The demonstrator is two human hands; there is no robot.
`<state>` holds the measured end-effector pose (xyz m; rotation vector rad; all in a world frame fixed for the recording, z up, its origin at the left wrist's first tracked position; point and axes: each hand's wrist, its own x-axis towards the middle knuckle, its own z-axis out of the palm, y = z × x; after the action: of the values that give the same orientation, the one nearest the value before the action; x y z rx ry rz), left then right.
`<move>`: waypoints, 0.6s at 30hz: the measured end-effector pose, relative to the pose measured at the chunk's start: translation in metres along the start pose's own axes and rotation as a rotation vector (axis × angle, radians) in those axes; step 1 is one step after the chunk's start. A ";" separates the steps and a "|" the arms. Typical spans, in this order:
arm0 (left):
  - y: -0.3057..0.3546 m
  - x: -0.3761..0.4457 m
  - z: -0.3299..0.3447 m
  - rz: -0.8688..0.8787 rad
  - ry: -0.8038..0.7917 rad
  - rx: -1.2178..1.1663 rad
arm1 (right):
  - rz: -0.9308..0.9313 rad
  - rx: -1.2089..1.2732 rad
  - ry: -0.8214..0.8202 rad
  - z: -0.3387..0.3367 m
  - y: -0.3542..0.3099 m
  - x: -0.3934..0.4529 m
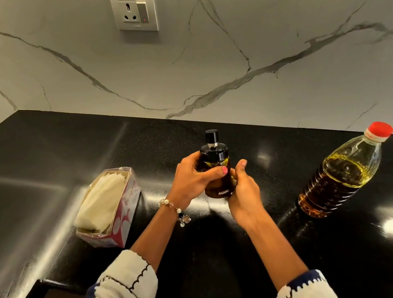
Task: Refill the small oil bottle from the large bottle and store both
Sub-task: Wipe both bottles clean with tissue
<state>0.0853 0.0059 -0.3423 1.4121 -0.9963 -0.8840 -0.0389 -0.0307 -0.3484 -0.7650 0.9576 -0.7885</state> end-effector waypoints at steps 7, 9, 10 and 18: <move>-0.004 -0.004 0.000 -0.066 -0.233 -0.169 | 0.119 0.388 0.067 0.000 0.003 0.007; -0.005 -0.007 0.004 -0.105 -0.281 -0.170 | 0.099 0.403 0.108 0.002 0.005 0.006; -0.005 -0.009 0.007 -0.132 -0.305 -0.172 | 0.082 0.410 0.130 0.002 0.006 0.006; 0.016 -0.011 0.036 -0.428 -0.163 -0.458 | -0.210 0.206 0.178 0.008 0.019 0.002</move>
<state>0.0463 0.0030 -0.3296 1.1819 -0.5572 -1.4593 -0.0264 -0.0219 -0.3618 -0.6282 0.9461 -1.1357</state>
